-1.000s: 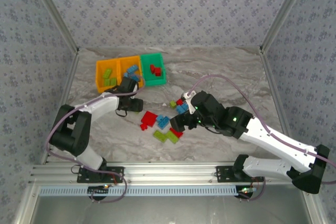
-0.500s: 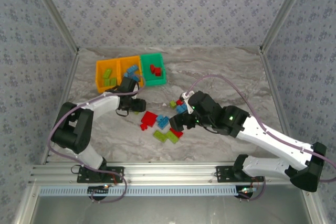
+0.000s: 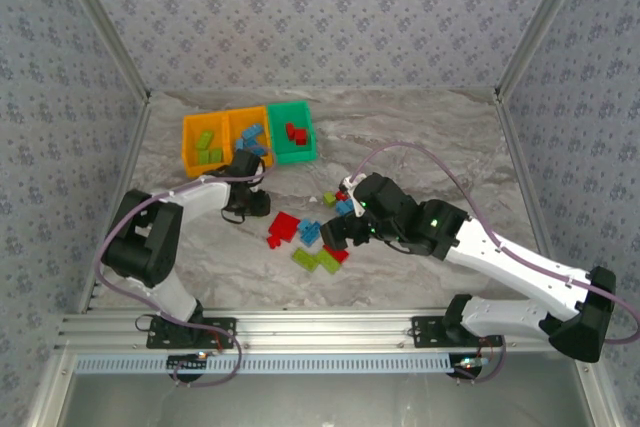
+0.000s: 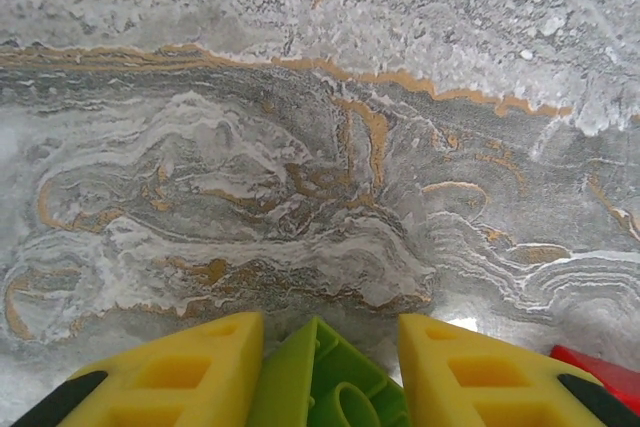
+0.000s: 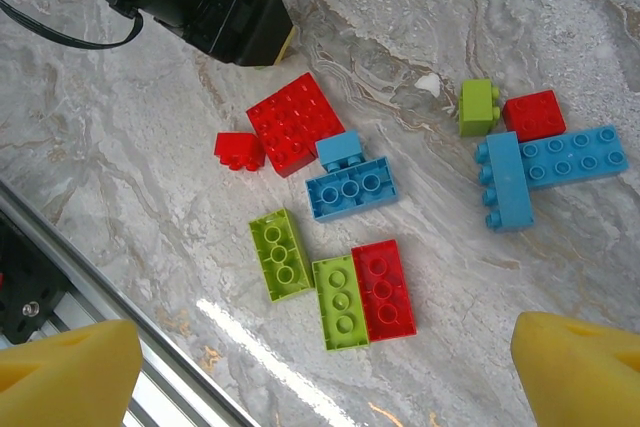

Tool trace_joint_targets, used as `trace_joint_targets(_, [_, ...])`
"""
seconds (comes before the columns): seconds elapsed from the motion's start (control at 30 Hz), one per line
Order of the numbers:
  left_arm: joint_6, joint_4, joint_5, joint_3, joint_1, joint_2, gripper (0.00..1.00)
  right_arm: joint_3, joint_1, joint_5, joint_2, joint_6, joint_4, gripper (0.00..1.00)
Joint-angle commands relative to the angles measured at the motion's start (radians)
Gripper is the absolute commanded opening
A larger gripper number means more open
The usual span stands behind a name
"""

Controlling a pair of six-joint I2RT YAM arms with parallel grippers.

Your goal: Sort the legos into containers by color

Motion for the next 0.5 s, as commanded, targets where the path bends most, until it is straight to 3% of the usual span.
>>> trace_joint_targets(0.0, [-0.030, -0.035, -0.034, 0.025, -0.003, -0.083, 0.29, 0.040, 0.005, -0.007, 0.003, 0.016, 0.002, 0.98])
trace_joint_targets(0.13, [-0.043, -0.069, -0.193, 0.119, 0.043, -0.136, 0.27, 0.043, 0.005, 0.017, -0.002, 0.018, 0.007, 0.98])
trace_joint_targets(0.27, [-0.041, -0.072, -0.312, 0.259, 0.147, -0.079, 0.27, 0.036, 0.005, 0.024, 0.002, 0.024, 0.006, 0.98])
trace_joint_targets(0.47, [-0.043, -0.055, -0.304, 0.524, 0.284, 0.130, 0.28, 0.026, 0.006, 0.019, -0.008, 0.035, -0.006, 0.98])
